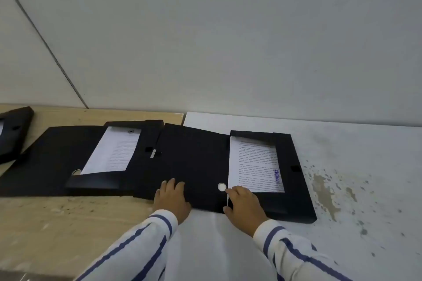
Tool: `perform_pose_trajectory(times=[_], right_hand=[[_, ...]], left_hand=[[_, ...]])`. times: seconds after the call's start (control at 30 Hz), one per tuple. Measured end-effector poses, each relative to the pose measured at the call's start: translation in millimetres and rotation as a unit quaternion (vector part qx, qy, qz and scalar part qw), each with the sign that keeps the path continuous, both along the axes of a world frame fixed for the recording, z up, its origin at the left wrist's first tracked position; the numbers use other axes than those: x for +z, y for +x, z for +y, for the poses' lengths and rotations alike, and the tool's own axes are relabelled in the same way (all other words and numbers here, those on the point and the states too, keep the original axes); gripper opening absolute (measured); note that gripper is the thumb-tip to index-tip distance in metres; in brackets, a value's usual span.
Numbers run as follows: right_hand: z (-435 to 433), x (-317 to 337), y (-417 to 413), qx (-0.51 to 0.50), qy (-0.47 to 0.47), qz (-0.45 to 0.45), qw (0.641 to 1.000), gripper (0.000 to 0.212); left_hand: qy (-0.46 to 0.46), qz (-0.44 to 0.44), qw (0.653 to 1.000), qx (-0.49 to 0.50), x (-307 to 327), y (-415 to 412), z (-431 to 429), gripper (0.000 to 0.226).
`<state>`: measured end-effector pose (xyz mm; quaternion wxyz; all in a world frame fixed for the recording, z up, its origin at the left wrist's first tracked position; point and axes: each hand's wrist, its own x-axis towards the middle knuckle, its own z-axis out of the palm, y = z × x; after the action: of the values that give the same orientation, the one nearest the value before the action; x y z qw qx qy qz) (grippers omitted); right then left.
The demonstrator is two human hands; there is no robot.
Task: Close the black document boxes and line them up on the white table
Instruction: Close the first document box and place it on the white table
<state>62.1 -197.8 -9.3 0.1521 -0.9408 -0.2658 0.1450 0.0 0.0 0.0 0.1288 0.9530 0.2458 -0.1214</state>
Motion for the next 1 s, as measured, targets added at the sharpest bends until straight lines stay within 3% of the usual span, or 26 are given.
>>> perform_pose_trajectory(times=[0.27,0.47,0.67,1.0], right_hand=[[1.4,-10.8,3.4,-0.012,-0.009,-0.013,1.0,0.044],[5.0,-10.1,3.1,-0.025,-0.011,-0.009,1.0,0.042],[10.7,-5.1,0.7,-0.042,-0.011,-0.004,0.999,0.041],[12.1,11.6,-4.4,-0.087,0.015,0.002,0.996,0.042]], left_hand=[[0.08,-0.025,0.99,0.114,-12.0,-19.3,32.9,0.071],[-0.023,-0.069,0.971,0.226,0.5,-20.3,50.1,0.079],[-0.099,-0.175,0.937,0.286,29.0,-11.9,62.8,0.061],[-0.315,-0.387,0.838,0.224,104.8,6.6,50.4,0.028]])
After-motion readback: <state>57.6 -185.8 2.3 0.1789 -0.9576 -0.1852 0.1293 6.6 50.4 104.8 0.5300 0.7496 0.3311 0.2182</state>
